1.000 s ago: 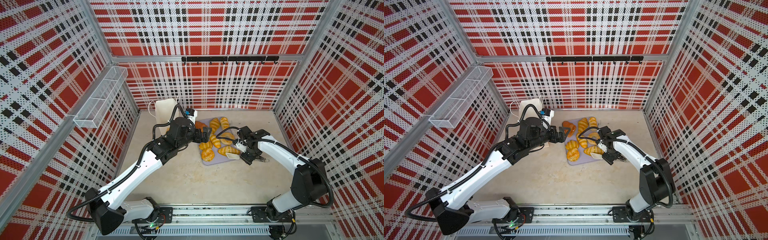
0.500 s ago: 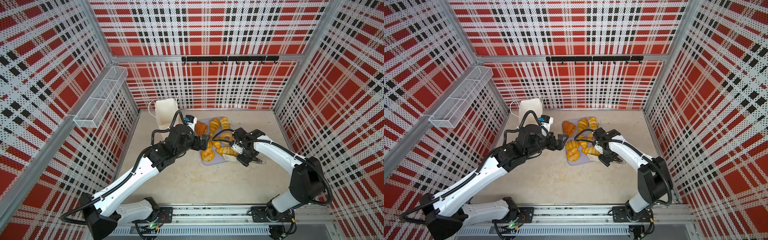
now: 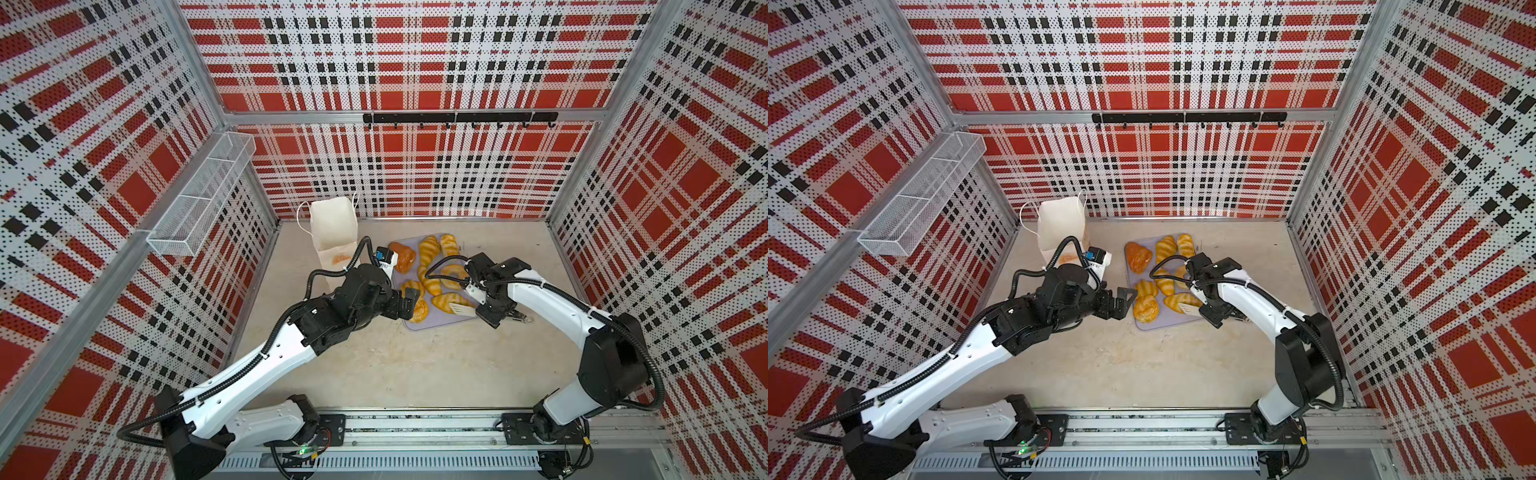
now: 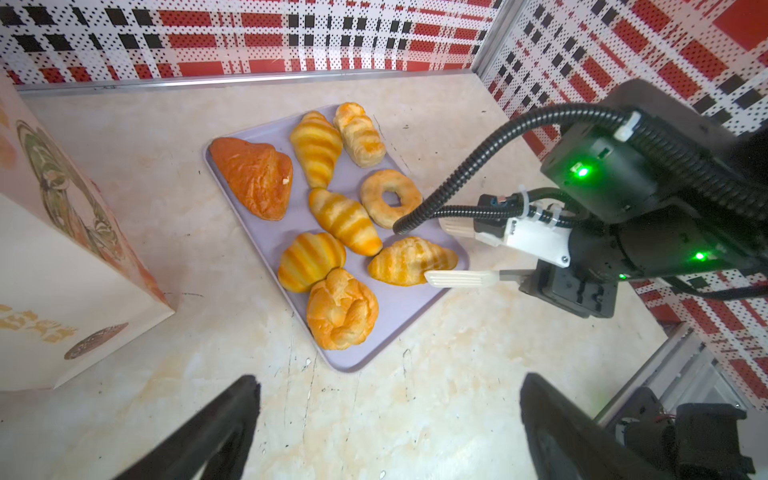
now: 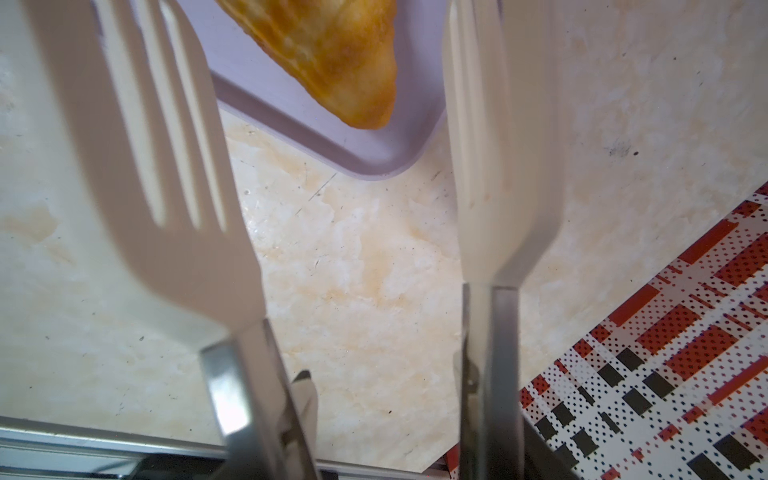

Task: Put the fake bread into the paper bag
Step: 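Lower the tongs with right gripper and pinch a striped croissant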

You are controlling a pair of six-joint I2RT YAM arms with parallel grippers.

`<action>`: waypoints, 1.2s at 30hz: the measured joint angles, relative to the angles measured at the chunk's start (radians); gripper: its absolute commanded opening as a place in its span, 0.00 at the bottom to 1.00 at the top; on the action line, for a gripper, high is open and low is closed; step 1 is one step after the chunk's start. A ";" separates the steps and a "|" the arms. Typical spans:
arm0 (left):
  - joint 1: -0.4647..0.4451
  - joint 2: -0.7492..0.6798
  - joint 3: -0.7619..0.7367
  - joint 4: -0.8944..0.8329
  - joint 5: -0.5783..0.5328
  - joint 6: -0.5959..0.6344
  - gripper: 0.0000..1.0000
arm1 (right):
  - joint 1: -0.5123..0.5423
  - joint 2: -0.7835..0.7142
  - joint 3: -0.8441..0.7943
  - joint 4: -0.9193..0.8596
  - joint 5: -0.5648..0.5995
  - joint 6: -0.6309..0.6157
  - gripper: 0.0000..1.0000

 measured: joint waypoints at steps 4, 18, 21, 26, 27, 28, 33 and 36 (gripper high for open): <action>-0.008 0.000 0.000 -0.010 0.000 0.000 0.99 | 0.002 0.021 0.000 0.008 0.001 -0.014 0.60; -0.029 0.002 -0.025 -0.024 -0.003 0.000 0.99 | 0.003 0.096 0.034 0.016 0.008 -0.052 0.58; -0.031 0.002 -0.041 -0.027 -0.006 -0.001 0.99 | 0.008 0.110 0.047 0.015 0.010 -0.053 0.57; -0.038 0.002 -0.048 -0.032 -0.012 -0.001 0.99 | 0.014 0.132 0.058 0.015 0.013 -0.056 0.57; -0.039 0.002 -0.048 -0.032 -0.012 -0.001 0.99 | 0.014 0.135 0.059 0.016 0.013 -0.056 0.56; -0.041 0.002 -0.048 -0.032 -0.013 -0.001 0.99 | 0.014 0.137 0.060 0.015 0.015 -0.057 0.55; -0.048 0.002 -0.048 -0.033 -0.014 0.000 0.99 | 0.014 0.158 0.069 0.013 0.020 -0.057 0.54; -0.048 0.000 -0.048 -0.034 -0.021 0.000 0.99 | 0.015 0.163 0.070 0.008 0.028 -0.059 0.51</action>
